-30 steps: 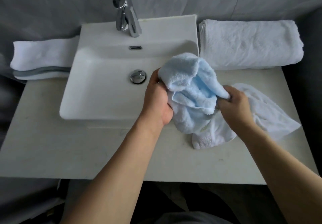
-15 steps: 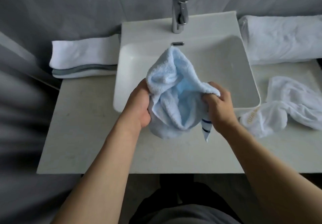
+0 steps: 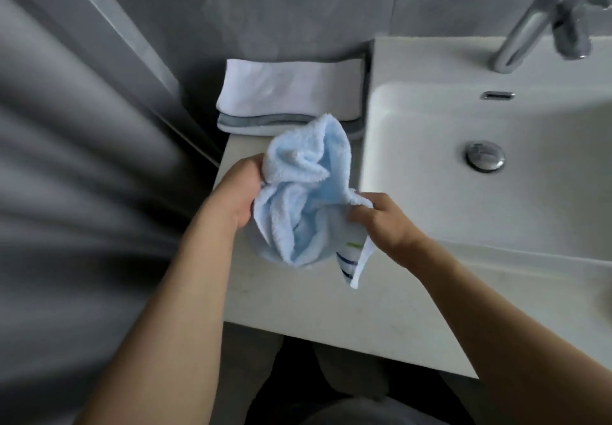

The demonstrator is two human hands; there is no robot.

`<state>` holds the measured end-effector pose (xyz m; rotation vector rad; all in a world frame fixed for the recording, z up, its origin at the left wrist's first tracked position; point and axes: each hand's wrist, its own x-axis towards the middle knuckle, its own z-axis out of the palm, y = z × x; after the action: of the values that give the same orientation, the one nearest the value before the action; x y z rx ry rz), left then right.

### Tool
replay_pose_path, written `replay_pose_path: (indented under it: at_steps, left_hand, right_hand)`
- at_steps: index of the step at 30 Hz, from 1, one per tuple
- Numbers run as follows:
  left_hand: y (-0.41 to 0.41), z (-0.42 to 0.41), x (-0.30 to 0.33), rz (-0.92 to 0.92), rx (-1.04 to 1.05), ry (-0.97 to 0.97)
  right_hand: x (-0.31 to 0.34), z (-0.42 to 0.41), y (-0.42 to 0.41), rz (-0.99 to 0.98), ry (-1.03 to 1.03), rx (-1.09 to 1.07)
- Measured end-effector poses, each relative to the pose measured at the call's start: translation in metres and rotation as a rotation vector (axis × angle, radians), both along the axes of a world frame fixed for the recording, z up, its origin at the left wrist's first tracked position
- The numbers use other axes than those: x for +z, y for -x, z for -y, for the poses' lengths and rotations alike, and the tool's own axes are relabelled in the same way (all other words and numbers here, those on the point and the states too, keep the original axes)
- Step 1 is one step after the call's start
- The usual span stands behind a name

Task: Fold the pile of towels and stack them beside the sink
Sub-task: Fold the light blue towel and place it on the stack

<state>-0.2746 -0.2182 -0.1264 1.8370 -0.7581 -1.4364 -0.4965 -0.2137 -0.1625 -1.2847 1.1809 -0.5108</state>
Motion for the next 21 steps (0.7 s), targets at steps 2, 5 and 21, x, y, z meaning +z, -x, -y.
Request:
replay_pose_path:
  at_steps: [2,5,21]
  left_hand:
    - [-0.031,0.016,-0.024,0.100,-0.049,-0.045]
    - [-0.060,0.033,-0.066,0.355,-0.229,-0.066]
    - [-0.107,-0.023,-0.139,0.814,-0.592,0.101]
  right_hand:
    - [-0.016,0.003,-0.037,-0.208,-0.036,0.029]
    - [-0.037,0.001,-0.081,-0.409,-0.157,0.170]
    - [-0.069,0.030,-0.149,-0.878,0.504,0.532]
